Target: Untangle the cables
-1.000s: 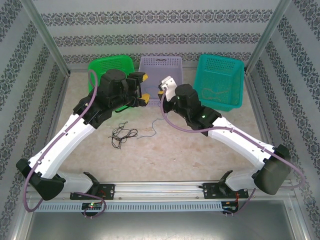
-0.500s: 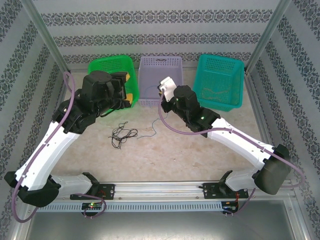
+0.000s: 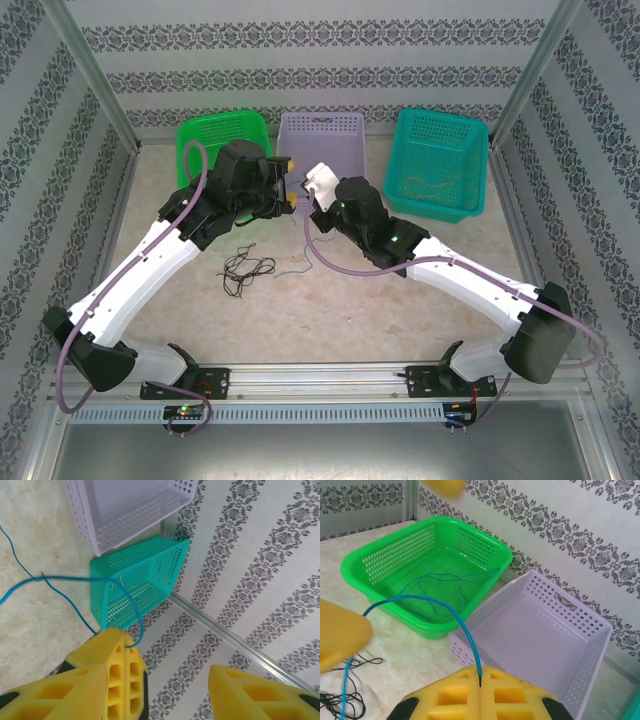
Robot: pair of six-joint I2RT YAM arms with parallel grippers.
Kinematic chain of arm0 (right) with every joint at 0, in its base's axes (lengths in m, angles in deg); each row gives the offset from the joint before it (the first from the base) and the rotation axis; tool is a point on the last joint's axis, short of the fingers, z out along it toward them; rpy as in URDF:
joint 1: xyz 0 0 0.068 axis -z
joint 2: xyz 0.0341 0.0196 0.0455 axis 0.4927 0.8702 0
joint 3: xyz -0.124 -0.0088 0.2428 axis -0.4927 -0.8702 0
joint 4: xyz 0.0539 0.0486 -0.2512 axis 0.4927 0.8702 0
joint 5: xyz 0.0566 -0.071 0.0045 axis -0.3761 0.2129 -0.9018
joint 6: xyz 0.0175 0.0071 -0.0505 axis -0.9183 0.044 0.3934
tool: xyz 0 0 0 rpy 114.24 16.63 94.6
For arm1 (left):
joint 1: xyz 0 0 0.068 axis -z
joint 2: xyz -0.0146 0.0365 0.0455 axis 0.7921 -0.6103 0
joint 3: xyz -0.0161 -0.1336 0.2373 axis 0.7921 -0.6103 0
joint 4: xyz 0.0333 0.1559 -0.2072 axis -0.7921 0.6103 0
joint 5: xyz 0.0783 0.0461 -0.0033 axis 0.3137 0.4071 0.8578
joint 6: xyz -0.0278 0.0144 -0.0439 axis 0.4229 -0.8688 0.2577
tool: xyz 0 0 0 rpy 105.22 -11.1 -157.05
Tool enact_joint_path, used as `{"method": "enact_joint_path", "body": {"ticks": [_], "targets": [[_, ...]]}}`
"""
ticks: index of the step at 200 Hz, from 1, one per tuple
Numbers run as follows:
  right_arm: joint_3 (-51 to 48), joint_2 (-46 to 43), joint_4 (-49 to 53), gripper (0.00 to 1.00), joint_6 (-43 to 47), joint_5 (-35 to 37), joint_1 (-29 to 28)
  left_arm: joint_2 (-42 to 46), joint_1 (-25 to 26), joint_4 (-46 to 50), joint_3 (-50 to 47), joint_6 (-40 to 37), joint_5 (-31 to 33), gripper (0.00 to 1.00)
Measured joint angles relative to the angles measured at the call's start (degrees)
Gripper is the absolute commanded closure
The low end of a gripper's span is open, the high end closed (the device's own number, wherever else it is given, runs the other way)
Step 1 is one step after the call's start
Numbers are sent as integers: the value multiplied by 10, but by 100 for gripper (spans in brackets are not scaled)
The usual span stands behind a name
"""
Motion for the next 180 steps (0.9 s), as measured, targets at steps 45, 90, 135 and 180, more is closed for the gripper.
{"method": "enact_joint_path", "body": {"ticks": [45, 90, 135, 180], "targets": [[-7, -2, -1, 100, -18, -15, -15, -2, -8, -16, -45, 2, -21, 64], [-16, -6, 3, 100, -34, -25, -33, -9, -27, -28, -64, -11, -38, 73], [-20, -26, 5, 100, -39, -27, -33, -9, -42, -29, -64, -51, -52, 100], [-19, -33, 0, 82, -64, -40, -33, -30, -61, -28, -21, -190, -93, 100]]}}
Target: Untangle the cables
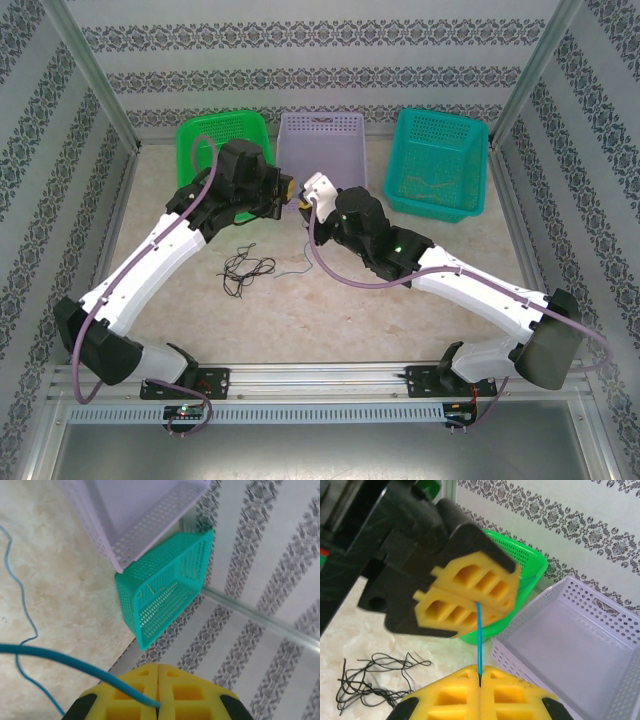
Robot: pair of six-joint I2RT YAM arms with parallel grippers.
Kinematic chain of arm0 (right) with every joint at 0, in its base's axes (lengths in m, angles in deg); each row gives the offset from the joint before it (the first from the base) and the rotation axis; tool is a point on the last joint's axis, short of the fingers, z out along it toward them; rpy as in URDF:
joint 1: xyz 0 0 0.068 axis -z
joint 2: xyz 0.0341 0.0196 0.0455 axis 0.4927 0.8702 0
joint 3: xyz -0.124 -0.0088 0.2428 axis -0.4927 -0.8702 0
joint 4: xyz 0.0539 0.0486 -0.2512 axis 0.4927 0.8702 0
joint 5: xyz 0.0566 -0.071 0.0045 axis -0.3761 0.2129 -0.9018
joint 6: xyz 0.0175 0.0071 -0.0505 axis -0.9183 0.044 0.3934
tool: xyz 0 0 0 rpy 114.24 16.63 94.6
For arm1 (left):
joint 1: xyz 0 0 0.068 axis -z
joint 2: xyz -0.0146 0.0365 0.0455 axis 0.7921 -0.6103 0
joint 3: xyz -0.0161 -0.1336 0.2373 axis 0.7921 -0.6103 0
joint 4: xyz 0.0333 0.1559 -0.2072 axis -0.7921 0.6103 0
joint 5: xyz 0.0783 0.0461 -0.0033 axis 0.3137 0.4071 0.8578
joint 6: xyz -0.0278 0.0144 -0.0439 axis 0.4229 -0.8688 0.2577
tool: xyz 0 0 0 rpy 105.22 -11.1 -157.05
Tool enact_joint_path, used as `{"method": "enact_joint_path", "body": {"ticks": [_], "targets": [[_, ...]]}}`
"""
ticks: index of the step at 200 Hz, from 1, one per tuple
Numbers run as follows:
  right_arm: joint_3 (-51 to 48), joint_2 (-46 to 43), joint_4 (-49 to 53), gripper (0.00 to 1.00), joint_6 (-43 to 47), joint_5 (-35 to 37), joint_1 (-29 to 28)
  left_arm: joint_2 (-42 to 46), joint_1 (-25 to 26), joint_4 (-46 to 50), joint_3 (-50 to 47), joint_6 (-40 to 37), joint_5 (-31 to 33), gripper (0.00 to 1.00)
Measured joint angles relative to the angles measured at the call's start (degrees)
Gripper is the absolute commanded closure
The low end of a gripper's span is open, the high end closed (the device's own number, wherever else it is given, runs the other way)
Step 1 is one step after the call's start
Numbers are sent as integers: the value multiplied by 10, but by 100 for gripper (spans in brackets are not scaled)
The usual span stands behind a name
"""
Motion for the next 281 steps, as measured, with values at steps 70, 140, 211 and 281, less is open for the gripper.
{"method": "enact_joint_path", "body": {"ticks": [70, 140, 211, 281], "targets": [[0, -81, 34, 47, -118, -20, 85, -27, -63, -59, 162, -396, -116, 100], [-31, -148, 65, 47, -168, 12, 120, -45, -100, -82, 334, -638, -117, 100], [-52, -148, 93, 47, -210, 9, 120, -94, -155, -175, 428, -696, -43, 100], [-53, -137, 94, 48, -226, 3, 112, -183, -231, -217, 509, -700, 1, 99]]}}
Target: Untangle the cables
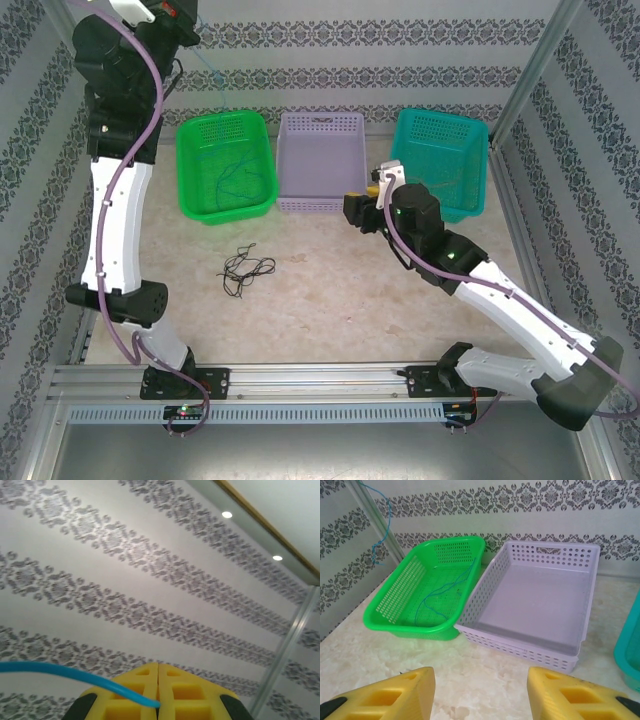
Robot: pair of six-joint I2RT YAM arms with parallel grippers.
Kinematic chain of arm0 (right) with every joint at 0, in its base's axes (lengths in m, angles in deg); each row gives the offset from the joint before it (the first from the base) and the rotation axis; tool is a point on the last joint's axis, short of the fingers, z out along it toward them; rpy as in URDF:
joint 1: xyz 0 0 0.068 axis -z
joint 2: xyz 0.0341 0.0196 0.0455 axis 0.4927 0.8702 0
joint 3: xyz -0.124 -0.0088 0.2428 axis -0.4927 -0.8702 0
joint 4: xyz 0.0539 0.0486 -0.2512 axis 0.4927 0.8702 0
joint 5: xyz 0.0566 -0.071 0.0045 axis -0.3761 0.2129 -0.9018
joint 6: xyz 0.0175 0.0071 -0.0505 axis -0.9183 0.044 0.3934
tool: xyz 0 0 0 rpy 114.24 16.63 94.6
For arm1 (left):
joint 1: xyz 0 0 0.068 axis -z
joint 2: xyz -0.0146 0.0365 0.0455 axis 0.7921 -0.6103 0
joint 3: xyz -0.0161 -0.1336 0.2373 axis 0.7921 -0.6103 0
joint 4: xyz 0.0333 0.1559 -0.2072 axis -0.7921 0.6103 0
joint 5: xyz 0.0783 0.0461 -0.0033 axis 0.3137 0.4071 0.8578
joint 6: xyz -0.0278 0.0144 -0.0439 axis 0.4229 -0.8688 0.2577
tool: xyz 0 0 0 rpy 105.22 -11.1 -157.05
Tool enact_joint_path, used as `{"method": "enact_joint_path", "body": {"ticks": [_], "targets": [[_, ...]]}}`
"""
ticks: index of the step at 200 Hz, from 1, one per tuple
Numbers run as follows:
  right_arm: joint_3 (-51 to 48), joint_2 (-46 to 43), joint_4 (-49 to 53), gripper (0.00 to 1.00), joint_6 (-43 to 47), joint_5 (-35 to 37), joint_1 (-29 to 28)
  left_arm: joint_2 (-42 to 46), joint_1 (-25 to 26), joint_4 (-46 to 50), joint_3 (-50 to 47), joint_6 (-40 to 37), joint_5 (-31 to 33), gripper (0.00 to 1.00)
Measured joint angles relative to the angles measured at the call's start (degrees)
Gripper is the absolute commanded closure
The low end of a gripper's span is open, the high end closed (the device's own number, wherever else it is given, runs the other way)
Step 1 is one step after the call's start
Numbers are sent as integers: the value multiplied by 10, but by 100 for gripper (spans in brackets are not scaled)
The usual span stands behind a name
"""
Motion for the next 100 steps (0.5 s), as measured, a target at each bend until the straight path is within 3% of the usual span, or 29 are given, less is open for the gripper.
{"method": "enact_joint_path", "body": {"ticks": [52, 100], "targets": [[0, 16, 0, 48, -2, 0, 0, -31, -23, 13, -30, -6, 2, 99], [0, 25, -1, 48, -2, -7, 0, -13, -25, 14, -213, -38, 24, 99]]}}
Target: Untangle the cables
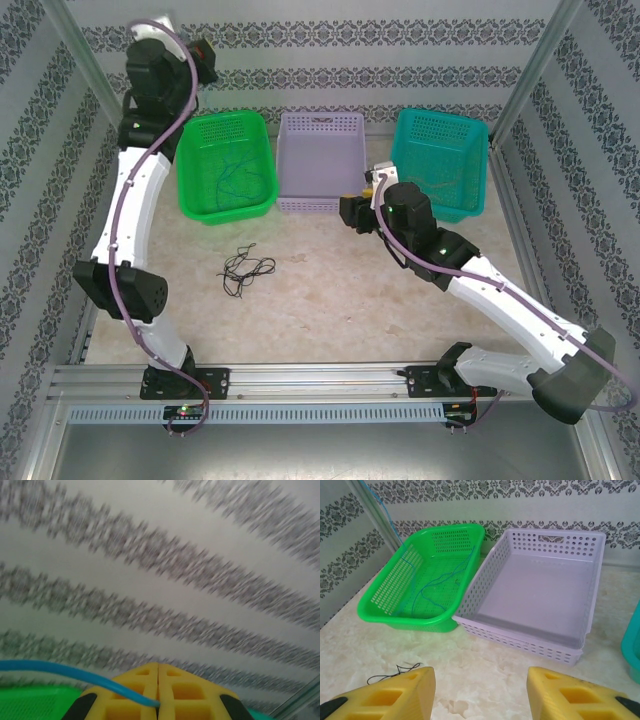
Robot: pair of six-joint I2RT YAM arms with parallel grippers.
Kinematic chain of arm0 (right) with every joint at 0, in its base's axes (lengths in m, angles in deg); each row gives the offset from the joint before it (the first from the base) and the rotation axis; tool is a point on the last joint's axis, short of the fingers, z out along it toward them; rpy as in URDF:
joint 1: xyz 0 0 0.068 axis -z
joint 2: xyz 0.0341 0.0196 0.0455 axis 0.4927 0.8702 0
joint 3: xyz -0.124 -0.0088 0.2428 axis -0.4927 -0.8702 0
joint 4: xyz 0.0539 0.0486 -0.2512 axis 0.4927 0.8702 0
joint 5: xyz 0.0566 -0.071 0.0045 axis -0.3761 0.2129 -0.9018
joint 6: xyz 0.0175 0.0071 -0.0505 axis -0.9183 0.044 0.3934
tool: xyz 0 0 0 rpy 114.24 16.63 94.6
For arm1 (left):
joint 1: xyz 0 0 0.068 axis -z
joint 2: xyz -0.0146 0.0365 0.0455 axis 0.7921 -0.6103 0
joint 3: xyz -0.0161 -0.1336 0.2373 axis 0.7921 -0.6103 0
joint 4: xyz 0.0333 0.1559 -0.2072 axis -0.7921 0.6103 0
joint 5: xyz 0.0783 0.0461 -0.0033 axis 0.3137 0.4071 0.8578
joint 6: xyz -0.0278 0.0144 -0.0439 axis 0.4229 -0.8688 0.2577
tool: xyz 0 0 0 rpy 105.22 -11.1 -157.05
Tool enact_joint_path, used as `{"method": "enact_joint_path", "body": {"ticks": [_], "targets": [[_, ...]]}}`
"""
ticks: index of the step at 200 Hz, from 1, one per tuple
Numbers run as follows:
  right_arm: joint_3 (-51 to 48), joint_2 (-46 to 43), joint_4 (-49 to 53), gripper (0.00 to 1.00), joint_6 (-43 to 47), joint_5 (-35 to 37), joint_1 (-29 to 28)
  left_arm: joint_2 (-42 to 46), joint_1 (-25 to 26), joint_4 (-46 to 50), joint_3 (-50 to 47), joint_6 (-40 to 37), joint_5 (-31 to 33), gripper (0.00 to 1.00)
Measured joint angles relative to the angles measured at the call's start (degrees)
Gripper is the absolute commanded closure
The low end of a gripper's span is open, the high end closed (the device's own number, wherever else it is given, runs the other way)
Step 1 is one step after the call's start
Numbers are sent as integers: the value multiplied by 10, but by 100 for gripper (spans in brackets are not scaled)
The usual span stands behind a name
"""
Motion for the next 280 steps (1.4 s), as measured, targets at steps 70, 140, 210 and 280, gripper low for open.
{"method": "enact_joint_path", "body": {"ticks": [70, 140, 210, 280], "targets": [[0, 8, 1, 48, -10, -9, 0, -116, -33, 30, -43, 4, 36, 100], [-25, -11, 24, 48, -13, -8, 2, -295, -40, 121, 114, 43, 44, 85], [-24, 12, 32, 48, -13, -18, 36, -325, -42, 229, 189, 105, 62, 32], [-2, 66, 26, 48, -15, -45, 43, -190, -44, 330, 160, 167, 35, 34]]}}
